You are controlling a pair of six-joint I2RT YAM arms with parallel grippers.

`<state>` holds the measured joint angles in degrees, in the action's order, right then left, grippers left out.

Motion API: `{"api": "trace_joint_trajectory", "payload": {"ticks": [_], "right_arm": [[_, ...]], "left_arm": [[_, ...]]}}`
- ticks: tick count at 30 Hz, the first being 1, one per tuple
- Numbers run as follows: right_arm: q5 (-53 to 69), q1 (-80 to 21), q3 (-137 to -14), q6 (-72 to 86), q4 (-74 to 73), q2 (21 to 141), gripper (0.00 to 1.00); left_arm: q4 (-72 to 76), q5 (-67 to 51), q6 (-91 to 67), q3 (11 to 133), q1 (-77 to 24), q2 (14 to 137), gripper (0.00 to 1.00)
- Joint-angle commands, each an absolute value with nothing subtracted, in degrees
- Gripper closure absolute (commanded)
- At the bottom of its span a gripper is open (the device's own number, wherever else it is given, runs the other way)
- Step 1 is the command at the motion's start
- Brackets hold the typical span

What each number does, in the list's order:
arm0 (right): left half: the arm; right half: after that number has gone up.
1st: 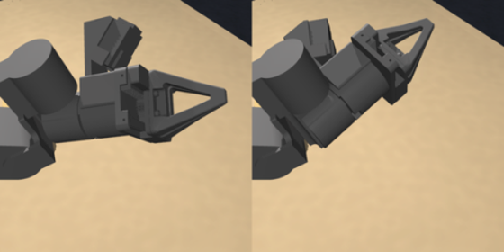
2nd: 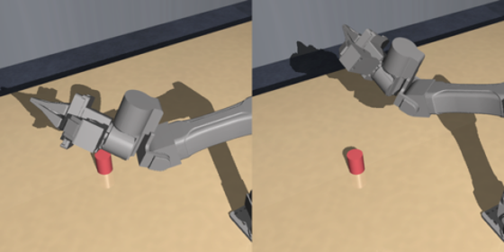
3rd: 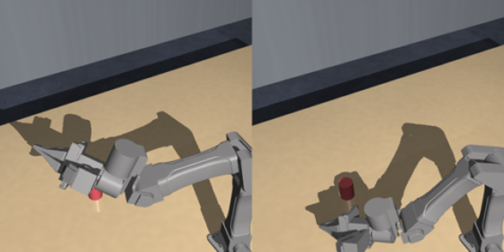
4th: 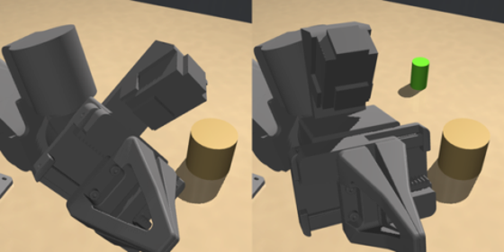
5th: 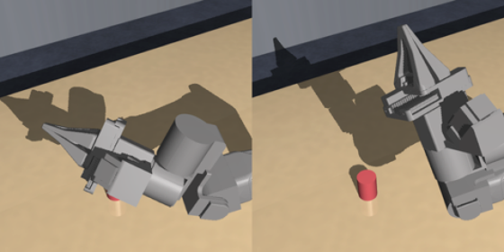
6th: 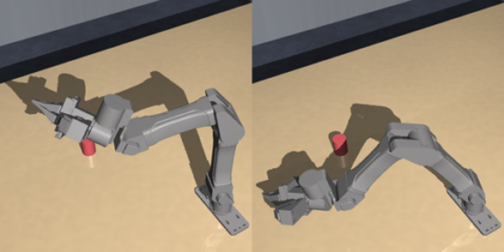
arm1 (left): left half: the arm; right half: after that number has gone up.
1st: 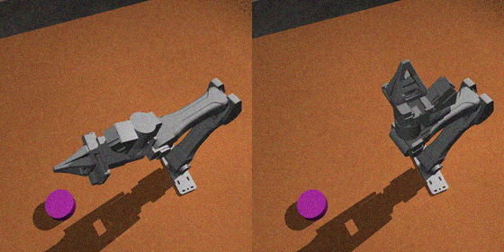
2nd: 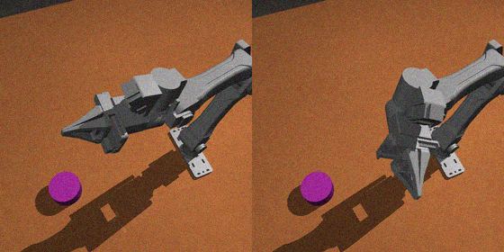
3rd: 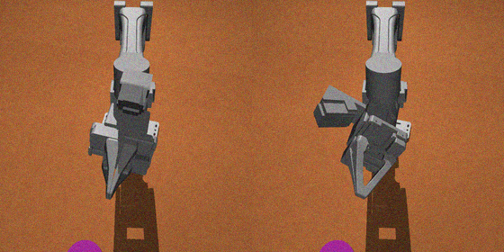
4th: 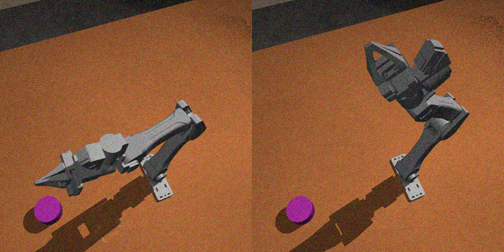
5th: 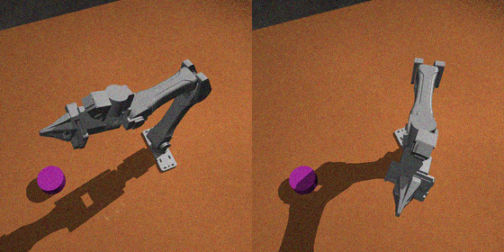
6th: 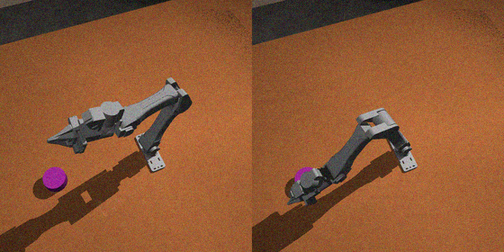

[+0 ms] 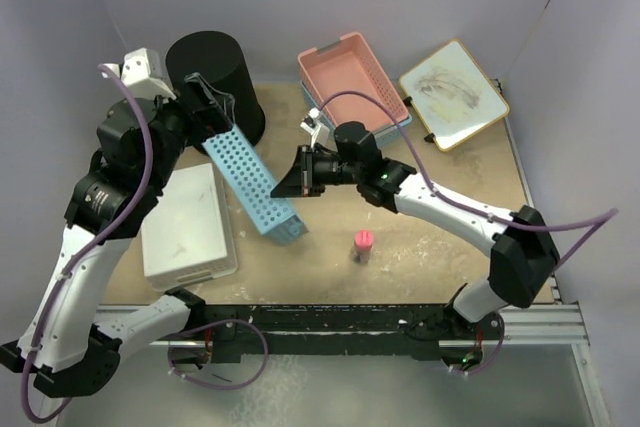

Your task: Turn the large container upside down

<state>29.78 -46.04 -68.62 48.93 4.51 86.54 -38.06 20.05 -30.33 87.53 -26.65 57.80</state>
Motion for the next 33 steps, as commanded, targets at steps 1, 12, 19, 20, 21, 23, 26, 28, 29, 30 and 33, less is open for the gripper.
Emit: {"api": "trace_joint_trajectory", "payload": {"ticks": [1,12,19,20,21,23,26,28,29,30,33], "right_arm": [[38.00,-47.03,-67.17,60.12,21.88,87.59,1.00],[37.77,-36.23,-52.31,69.35,20.10,86.68,1.00],[34.54,-30.95,-47.78,61.01,8.53,85.00,1.00],[33.78,-30.33,-47.41,59.84,7.13,84.65,1.00],[32.81,-29.70,-47.11,58.72,5.15,84.37,1.00],[31.88,-28.77,-46.82,56.30,2.08,84.27,1.00],[30.06,-27.97,-45.91,53.62,-1.02,84.11,0.96],[28.15,-27.82,-45.70,51.25,-3.64,83.95,0.92],[27.18,-27.86,-45.69,50.23,-4.87,83.83,0.90],[26.01,-27.79,-45.73,49.02,-6.16,83.59,0.88],[21.90,-27.77,-45.89,45.88,-9.94,82.33,0.79]], "left_arm": [[-38.23,20.78,-29.09,86.95,-26.63,59.47,0.01],[-35.52,16.41,-29.44,84.67,-26.66,61.20,0.01],[-35.55,14.48,-29.71,84.25,-26.65,62.36,0.01],[-35.45,14.17,-29.71,84.14,-26.64,62.52,0.01],[-35.43,13.89,-29.71,84.11,-26.63,62.68,0.01],[-35.20,13.32,-29.74,84.03,-26.68,62.99,0.01],[-34.49,12.08,-30.03,83.56,-26.64,63.51,0.01],[-33.93,11.48,-30.21,83.13,-26.67,63.78,0.01],[-33.81,11.21,-30.23,82.94,-26.64,63.87,0.01],[-33.73,10.92,-30.26,82.89,-26.64,64.04,0.01],[-33.43,10.35,-30.30,82.50,-26.67,64.32,0.01]]}}
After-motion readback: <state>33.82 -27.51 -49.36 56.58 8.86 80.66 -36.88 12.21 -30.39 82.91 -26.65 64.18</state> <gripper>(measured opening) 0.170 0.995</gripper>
